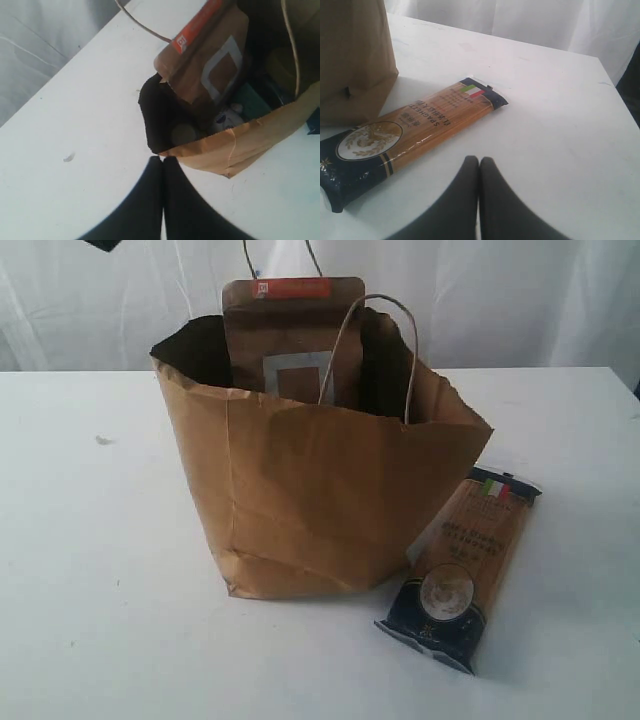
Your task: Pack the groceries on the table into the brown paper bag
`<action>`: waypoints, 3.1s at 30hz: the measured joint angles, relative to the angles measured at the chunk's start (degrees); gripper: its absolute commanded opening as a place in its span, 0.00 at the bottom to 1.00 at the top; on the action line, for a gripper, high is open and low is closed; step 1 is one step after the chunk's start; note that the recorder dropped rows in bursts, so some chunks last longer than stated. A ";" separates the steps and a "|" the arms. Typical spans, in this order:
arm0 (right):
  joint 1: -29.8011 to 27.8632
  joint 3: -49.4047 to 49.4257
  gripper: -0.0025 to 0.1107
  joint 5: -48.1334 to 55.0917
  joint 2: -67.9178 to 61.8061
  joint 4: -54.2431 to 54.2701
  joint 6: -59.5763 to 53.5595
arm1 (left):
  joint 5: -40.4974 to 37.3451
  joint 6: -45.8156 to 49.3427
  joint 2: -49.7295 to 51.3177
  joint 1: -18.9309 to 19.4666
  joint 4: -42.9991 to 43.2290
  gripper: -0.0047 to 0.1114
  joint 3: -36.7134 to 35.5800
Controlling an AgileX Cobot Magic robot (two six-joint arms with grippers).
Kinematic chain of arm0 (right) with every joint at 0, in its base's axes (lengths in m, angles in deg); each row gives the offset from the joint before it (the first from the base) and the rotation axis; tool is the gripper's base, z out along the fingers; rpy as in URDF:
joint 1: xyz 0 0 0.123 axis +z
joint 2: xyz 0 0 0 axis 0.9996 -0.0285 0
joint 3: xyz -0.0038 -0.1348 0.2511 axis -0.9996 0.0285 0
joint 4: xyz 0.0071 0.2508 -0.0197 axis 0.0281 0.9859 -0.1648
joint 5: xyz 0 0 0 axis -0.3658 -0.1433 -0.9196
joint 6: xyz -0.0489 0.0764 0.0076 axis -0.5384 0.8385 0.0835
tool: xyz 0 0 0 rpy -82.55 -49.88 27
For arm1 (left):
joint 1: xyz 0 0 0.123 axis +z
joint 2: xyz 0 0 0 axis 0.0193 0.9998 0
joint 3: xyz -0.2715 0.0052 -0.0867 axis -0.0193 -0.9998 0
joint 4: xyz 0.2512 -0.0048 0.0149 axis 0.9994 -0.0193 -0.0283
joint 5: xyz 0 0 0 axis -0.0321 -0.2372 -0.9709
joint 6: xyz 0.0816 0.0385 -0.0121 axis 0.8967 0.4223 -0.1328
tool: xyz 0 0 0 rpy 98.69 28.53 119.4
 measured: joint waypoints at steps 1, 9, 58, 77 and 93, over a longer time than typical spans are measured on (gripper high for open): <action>0.00 0.00 0.02 0.00 0.00 0.00 0.00 | 0.00 -1.04 -1.40 0.00 0.00 0.04 0.00; 0.00 0.00 0.02 0.00 0.00 0.00 0.00 | 6.56 -6.47 -14.32 0.00 0.31 0.04 -14.09; 0.00 0.00 0.02 0.00 0.00 0.12 0.84 | 28.03 -21.95 -59.27 0.00 0.64 0.04 -68.70; 0.00 0.00 0.02 0.00 0.00 0.12 0.84 | 28.03 -21.95 -59.27 0.00 0.64 0.04 -68.70; 0.00 0.00 0.02 0.00 0.00 0.12 0.84 | 28.49 -21.86 -61.57 0.00 -0.19 0.04 -71.47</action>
